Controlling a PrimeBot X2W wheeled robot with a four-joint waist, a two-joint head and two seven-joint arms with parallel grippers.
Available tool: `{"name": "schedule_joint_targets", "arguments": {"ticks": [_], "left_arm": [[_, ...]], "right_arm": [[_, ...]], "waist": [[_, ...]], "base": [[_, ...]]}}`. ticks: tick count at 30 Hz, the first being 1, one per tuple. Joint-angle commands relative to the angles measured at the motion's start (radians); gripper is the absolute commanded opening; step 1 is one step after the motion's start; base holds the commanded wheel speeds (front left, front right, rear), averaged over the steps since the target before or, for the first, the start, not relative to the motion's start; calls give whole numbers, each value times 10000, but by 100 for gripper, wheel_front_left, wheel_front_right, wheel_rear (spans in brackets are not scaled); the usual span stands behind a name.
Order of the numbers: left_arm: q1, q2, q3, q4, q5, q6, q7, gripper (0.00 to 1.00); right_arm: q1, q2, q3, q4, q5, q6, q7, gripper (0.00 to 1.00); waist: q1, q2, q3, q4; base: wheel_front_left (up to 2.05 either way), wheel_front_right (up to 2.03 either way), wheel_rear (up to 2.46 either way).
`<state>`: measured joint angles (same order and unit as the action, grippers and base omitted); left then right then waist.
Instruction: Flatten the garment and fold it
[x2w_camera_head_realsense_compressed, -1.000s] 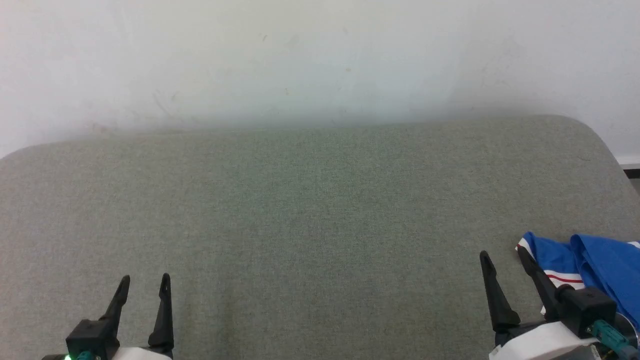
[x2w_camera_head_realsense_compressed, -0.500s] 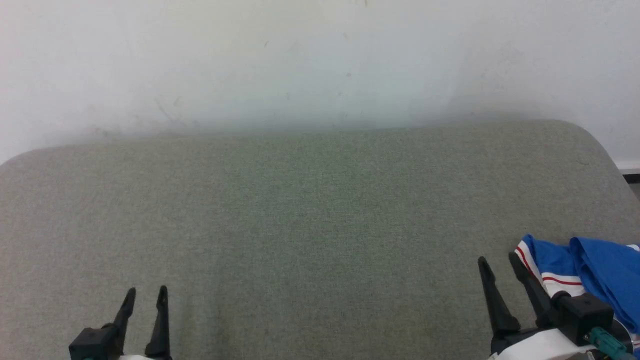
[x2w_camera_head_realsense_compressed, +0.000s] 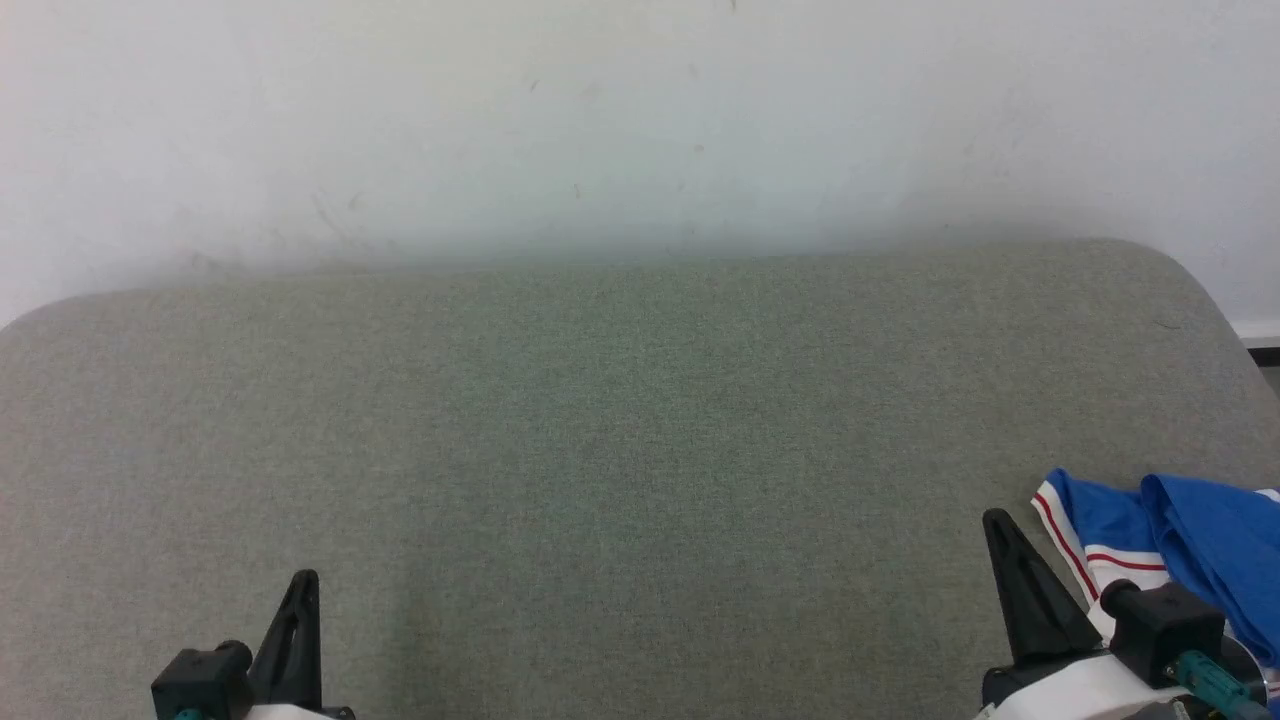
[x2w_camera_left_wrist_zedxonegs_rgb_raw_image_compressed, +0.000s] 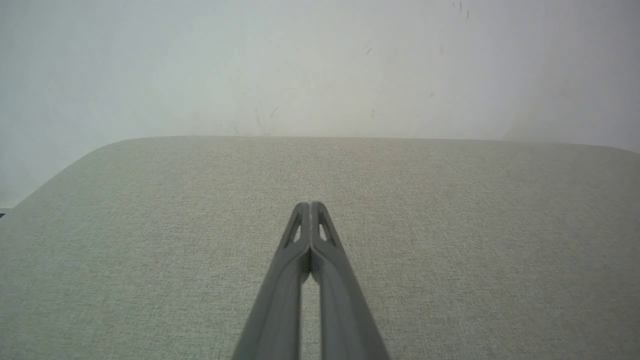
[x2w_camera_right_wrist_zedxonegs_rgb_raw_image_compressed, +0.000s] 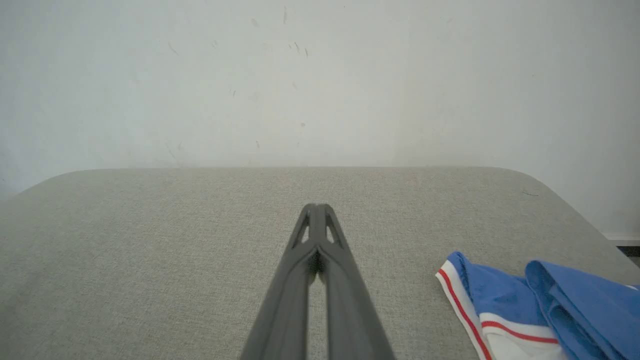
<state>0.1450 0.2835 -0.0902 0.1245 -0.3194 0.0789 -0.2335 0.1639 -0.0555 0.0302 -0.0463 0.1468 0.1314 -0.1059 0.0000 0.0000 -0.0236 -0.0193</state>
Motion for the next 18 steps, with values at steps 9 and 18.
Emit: {"name": "schedule_joint_targets", "arguments": {"ticks": [9,18], "left_arm": [[-211,-253,122,-149,340,-123,210,0],[-318,-433,189,-244,587,-181,394,0]], "right_arm": [[-252,12,-40,62,-201,-1,104,0],[-372,16,-62,97,-311,-2,186,0]], "waist": [[0,0,19,16],[0,0,38,31]], "base": [[0,0,0],[0,0,0]]}}
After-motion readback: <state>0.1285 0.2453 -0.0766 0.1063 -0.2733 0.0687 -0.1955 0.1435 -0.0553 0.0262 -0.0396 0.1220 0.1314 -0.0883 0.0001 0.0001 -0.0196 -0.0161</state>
